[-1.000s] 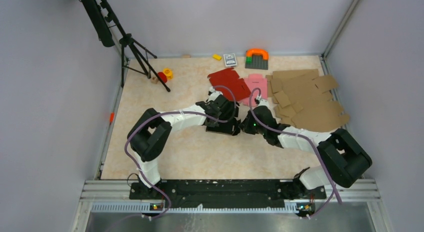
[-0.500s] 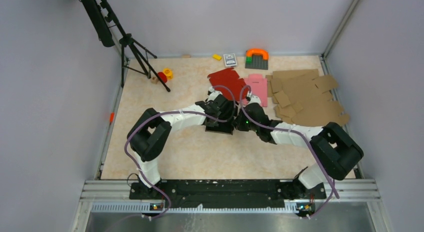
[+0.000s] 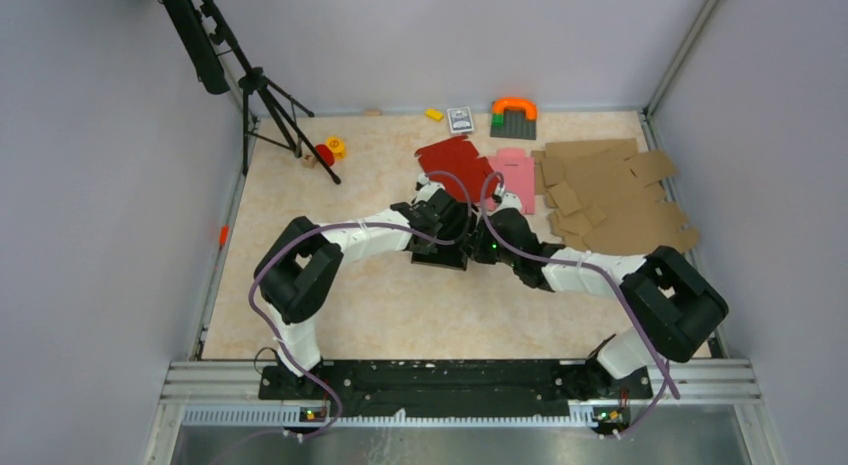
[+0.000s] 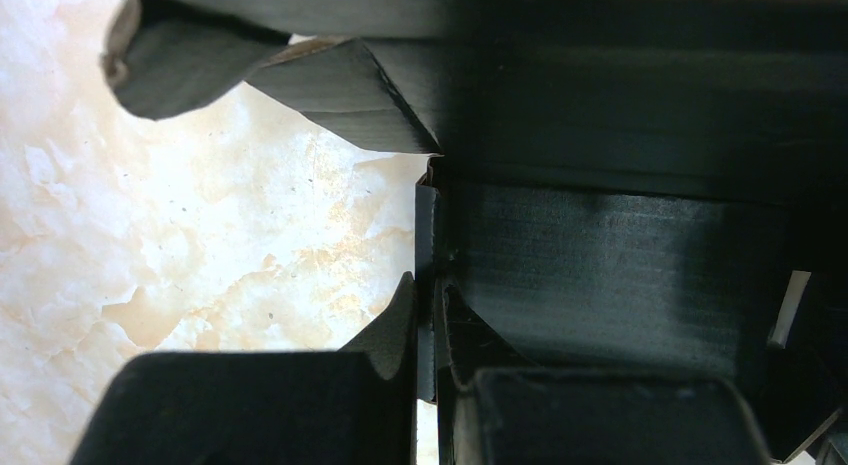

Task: Fold the paper box
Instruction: Fold the paper box at the center of the board.

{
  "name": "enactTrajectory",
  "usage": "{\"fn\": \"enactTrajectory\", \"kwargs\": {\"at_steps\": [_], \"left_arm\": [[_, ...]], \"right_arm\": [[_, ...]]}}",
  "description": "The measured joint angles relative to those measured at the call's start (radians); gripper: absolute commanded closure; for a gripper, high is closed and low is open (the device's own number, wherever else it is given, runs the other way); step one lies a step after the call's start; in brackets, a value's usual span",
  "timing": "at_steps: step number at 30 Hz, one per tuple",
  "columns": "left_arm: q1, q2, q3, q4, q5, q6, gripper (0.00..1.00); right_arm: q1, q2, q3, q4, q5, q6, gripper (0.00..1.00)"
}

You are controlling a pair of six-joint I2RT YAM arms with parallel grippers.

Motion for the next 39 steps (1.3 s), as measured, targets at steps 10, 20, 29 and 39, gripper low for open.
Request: {"fn": "enactTrajectory", "kwargs": {"at_steps": [10,20,29,39], "left_arm": [[0.0,0.0,0.0,0.0,0.0,0.0,1.0],[0.0,0.0,0.0,0.0,0.0,0.0,1.0],[0.0,0.0,0.0,0.0,0.0,0.0,1.0],[0.005,0.0,0.002,-0.005,0.005,-0.003,1.0]], "right_arm": [[-0.005,0.031,-0.002,0.028,-0.035,0.017,0.77],[-0.006,0.046,0.008,0.022,-0.047,0.018,1.0],[-0.003,0.082,0.092,-0.089,-0.029,0.016,0.9],[0.061,0.178,0.29,-0.344,0.135,0.02,0.91]]}}
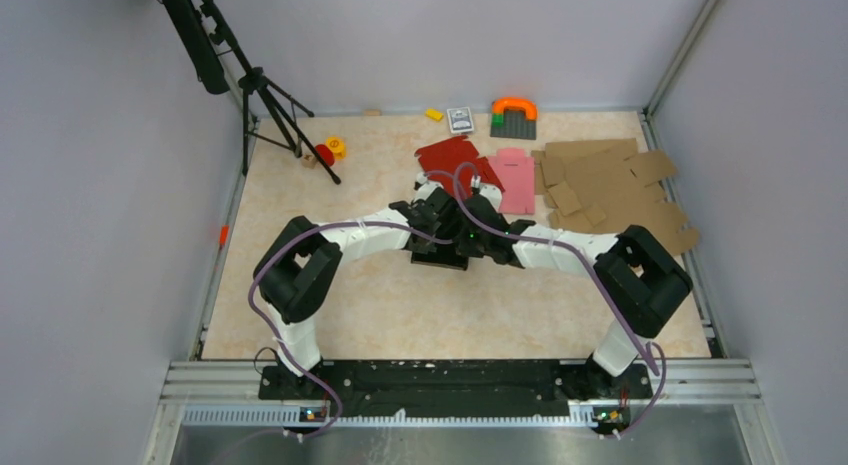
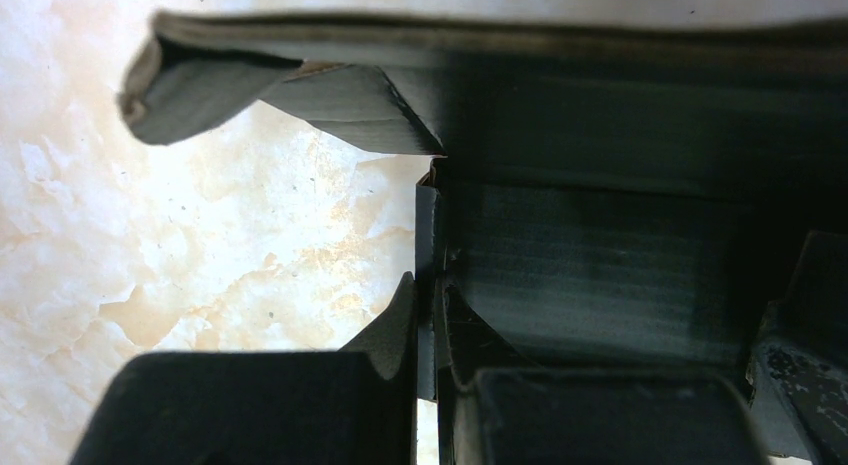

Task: Fold the paper box
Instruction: Fold the paper box at the center of the board.

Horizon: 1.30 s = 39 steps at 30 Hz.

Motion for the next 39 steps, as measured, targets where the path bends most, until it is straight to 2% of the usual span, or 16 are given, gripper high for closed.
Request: {"fn": "enactTrajectory", "kwargs": {"at_steps": [5,20,27,37,39], "left_arm": [[0.007,0.0,0.002,-0.003,0.013,-0.004,1.0],[0.023,-0.002,0.007,-0.013,0.045,-0.014,1.0],[0.006,-0.002,0.007,-0.011,0.031,-0.014,1.0],[0.006,-0.002,0.007,-0.011,0.027,-0.016,1.0],[0.006,-0.002,0.007,-0.011,0.027,-0.016,1.0]], "right_arm": [[0.006,0.005,0.024,-0.054,0.037,0.014,1.0],[0.007,0.023,0.063,-0.096,0.056,0.029,1.0],[-0.046,-0.078,-0.105,0.093,-0.087,0.024,1.0],[-0.08,-0.124,-0.144,0.165,-0.168,0.013,1.0],[-0.085,-0.154,-0.167,0.172,-0.17,0.013,0.95]]}}
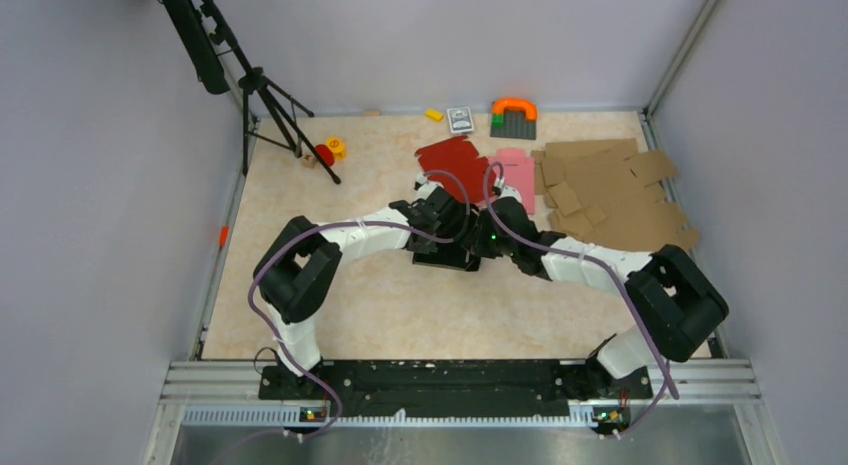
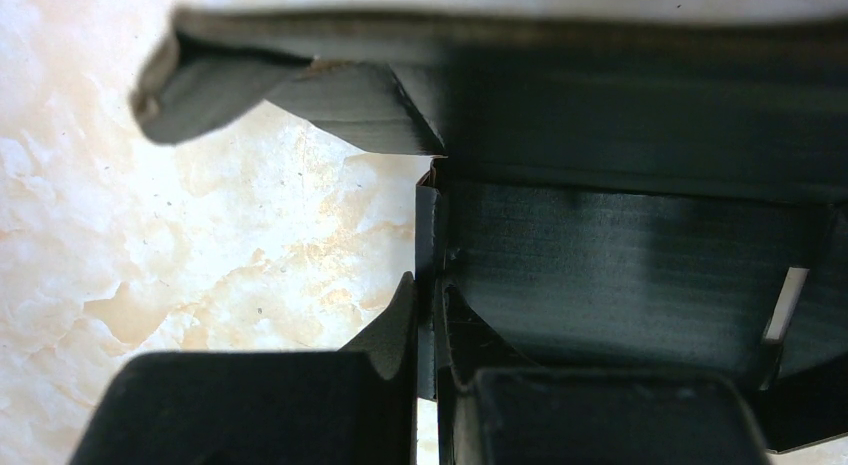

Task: Fold the paper box
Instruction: Fold the paper box at the center of the board.

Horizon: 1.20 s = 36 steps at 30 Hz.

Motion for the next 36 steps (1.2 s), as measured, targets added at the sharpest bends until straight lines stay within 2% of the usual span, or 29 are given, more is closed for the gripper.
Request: {"fn": "enactTrajectory", "kwargs": {"at_steps": [6,10,12,16,22,36], "left_arm": [[0.0,0.0,0.0,0.0,0.0,0.0,1.0],[0.0,0.0,0.0,0.0,0.0,0.0,1.0],[0.0,0.0,0.0,0.0,0.0,0.0,1.0],[0.0,0.0,0.0,0.0,0.0,0.0,1.0],[0.0,0.0,0.0,0.0,0.0,0.0,1.0],[0.0,0.0,0.0,0.0,0.001,0.0,1.0]], "right_arm": [[-0.028,-0.104,-0.082,0.018,0.002,-0.003,0.84],[-0.056,-0.205,-0.109,-0.029,0.012,-0.013,0.75],[-0.088,-0.24,-0.122,-0.041,0.002,-0.016,0.71],[-0.185,-0.265,-0.209,-0.025,-0.07,-0.014,0.69],[-0.25,-0.171,-0.343,0.082,-0.202,0.018,0.68],[-0.248,0.044,-0.343,0.449,-0.393,0.109,0.63]]}}
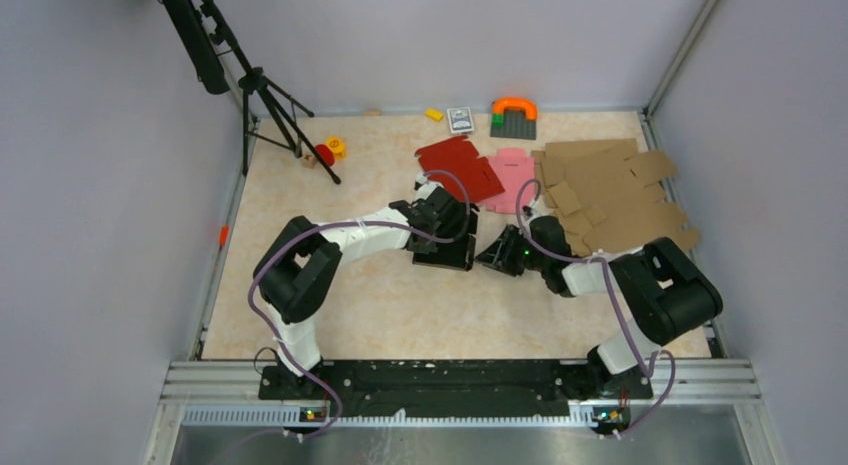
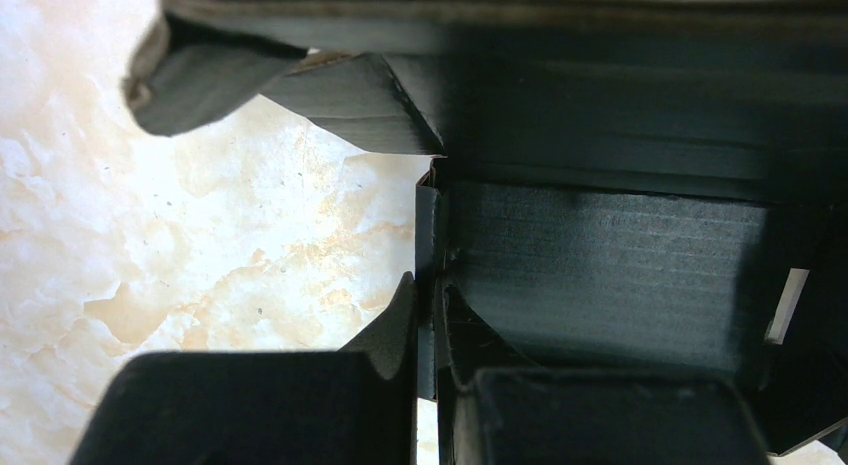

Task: Fold the paper box
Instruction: Fold the paper box at the center of the board.

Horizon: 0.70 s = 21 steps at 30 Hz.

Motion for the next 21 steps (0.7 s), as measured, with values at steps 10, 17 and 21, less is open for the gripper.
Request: {"fn": "enactTrajectory", "kwargs": {"at_steps": [10,17,21], "left_arm": [[0.0,0.001,0.0,0.0,0.0,0.0,1.0],[0.0,0.001,0.001,0.0,0.001,0.0,1.0],[0.0,0.001,0.002,-0.002,0.002,0.0,1.0]], "right_arm": [[0.003,0.019,0.0,0.043,-0.014,0.015,0.61],[0.01,0.019,0.0,0.057,-0.019,0.027,0.59],[0.014,0.019,0.0,0.088,-0.029,0.04,0.59]]}}
